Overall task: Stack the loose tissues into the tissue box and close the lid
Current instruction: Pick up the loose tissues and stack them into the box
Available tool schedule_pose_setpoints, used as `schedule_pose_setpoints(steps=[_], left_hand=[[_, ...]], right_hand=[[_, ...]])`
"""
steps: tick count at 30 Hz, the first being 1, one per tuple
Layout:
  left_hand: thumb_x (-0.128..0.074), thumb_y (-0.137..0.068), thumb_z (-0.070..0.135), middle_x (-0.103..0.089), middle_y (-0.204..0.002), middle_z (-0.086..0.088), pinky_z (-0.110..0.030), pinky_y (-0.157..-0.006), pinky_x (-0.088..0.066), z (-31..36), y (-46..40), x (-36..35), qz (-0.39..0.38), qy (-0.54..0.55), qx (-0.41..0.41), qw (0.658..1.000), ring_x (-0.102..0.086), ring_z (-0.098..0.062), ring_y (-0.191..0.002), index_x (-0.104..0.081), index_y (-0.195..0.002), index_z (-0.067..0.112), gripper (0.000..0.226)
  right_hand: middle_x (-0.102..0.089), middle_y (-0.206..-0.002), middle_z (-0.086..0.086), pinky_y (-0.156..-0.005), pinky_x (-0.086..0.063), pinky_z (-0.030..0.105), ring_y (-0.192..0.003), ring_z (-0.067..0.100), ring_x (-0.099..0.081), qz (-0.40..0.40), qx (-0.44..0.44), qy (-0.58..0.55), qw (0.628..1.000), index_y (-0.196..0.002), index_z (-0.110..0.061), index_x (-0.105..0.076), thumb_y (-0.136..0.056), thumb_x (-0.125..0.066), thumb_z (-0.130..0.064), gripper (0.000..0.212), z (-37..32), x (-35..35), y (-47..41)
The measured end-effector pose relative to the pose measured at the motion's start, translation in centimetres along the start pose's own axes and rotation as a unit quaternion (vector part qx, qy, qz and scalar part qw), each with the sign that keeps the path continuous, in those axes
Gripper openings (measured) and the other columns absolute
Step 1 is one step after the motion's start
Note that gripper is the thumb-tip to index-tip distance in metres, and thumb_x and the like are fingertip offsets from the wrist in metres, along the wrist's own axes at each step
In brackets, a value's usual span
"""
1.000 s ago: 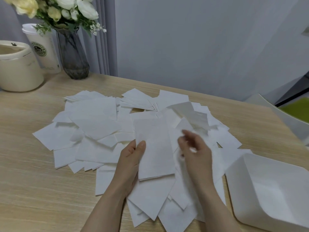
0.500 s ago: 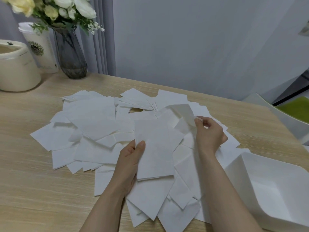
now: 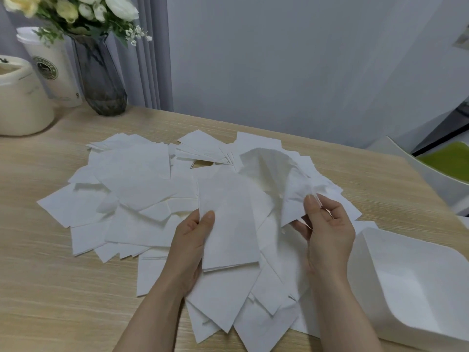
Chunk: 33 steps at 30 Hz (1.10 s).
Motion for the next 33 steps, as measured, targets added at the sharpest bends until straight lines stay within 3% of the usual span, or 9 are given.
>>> schedule_pose_setpoints(steps=[4,7,10,13,17,20,23,28,33], left_hand=[[-0.051,-0.098,0.016,-0.076,-0.097,-0.007,-0.027,-0.068,-0.06,-0.1,0.0,0.0,0.006,-0.003,-0.002,1.0,-0.073,-0.019,-0.085,-0.068,-0.107,0.01,0.02],[-0.051,-0.099,0.016,-0.077,-0.096,-0.005,-0.026,-0.067,-0.059,-0.1,-0.1,0.0,0.018,-0.001,-0.005,1.0,-0.074,-0.018,-0.085,-0.068,-0.106,0.012,0.019],[-0.051,-0.099,0.016,-0.077,-0.097,-0.003,-0.03,-0.074,-0.057,-0.1,-0.1,0.2,0.039,0.001,-0.016,0.999,-0.073,-0.016,-0.087,-0.067,-0.106,0.014,0.018],[-0.049,-0.1,0.014,-0.077,-0.093,0.001,-0.027,-0.07,-0.057,-0.2,-0.2,0.2,0.05,0.007,-0.029,0.998,-0.073,-0.013,-0.084,-0.066,-0.105,0.016,0.018],[-0.05,-0.1,0.013,-0.077,-0.091,0.003,-0.029,-0.071,-0.056,-0.3,-0.3,0.3,0.062,0.0,-0.03,0.998,-0.072,-0.012,-0.082,-0.066,-0.104,0.018,0.018],[-0.051,-0.1,0.014,-0.077,-0.09,0.004,-0.032,-0.075,-0.053,-0.4,-0.4,0.4,0.07,-0.012,-0.033,0.997,-0.072,-0.012,-0.081,-0.067,-0.103,0.019,0.017],[-0.05,-0.1,0.013,-0.076,-0.085,0.007,-0.026,-0.069,-0.055,-0.5,-0.4,0.3,0.065,-0.018,-0.039,0.997,-0.072,-0.009,-0.077,-0.066,-0.1,0.019,0.018],[-0.05,-0.1,0.012,-0.076,-0.081,0.008,-0.02,-0.062,-0.056,-0.4,-0.3,0.2,0.063,-0.024,-0.041,0.997,-0.071,-0.006,-0.072,-0.066,-0.098,0.018,0.018],[-0.051,-0.099,0.014,-0.077,-0.086,0.006,-0.022,-0.066,-0.056,-0.4,-0.4,0.4,0.057,-0.031,-0.035,0.997,-0.072,-0.009,-0.077,-0.067,-0.102,0.019,0.017]], right_hand=[[-0.063,-0.054,-0.012,-0.055,-0.055,0.019,-0.059,-0.002,-0.061,-0.017,0.052,0.037,0.998,-0.085,-0.014,-0.06,-0.09,-0.063,-0.006,0.01,-0.7,0.3,1.2],[-0.068,-0.066,-0.011,-0.065,-0.053,0.017,-0.068,0.001,-0.064,-0.038,0.14,0.104,0.984,-0.08,-0.017,-0.062,-0.087,-0.066,-0.004,0.015,-1.1,0.6,1.5],[-0.071,-0.087,-0.018,-0.078,-0.049,0.017,-0.089,0.0,-0.065,-0.11,0.225,0.302,0.92,-0.081,-0.026,-0.067,-0.086,-0.069,-0.009,0.018,-0.4,1.7,2.3],[-0.069,-0.1,-0.022,-0.083,-0.05,0.03,-0.103,-0.002,-0.06,-0.15,0.271,0.437,0.844,-0.088,-0.028,-0.069,-0.084,-0.071,-0.01,0.018,1.3,3.5,3.4],[-0.066,-0.103,-0.026,-0.091,-0.048,0.036,-0.109,-0.007,-0.057,-0.196,0.208,0.436,0.854,-0.084,-0.034,-0.068,-0.081,-0.064,-0.036,0.006,2.6,5.5,4.0],[-0.067,-0.099,-0.029,-0.093,-0.045,0.031,-0.107,-0.004,-0.058,-0.231,0.144,0.407,0.872,-0.082,-0.038,-0.071,-0.078,-0.063,-0.054,0.018,2.4,5.3,4.2],[-0.067,-0.103,-0.025,-0.099,-0.044,0.032,-0.11,-0.007,-0.055,-0.202,0.115,0.374,0.898,-0.089,-0.039,-0.071,-0.087,-0.067,-0.038,0.005,2.1,4.4,3.5],[-0.046,-0.131,-0.024,-0.112,-0.025,0.033,-0.131,0.001,-0.034,-0.239,0.065,0.521,0.817,-0.135,-0.04,-0.046,-0.088,-0.066,-0.036,0.051,2.2,2.6,0.7],[-0.051,-0.099,-0.028,-0.102,-0.031,0.031,-0.107,0.005,-0.048,-0.214,0.06,0.504,0.835,-0.117,-0.039,-0.06,-0.082,-0.072,-0.024,0.04,2.2,1.8,-0.1]])
Point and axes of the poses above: each hand's wrist, its own y-axis away from the middle knuckle, its own x-axis out of the back of the hand, z = x × y, the point moved 1 cm from there along -y, towards the middle knuckle
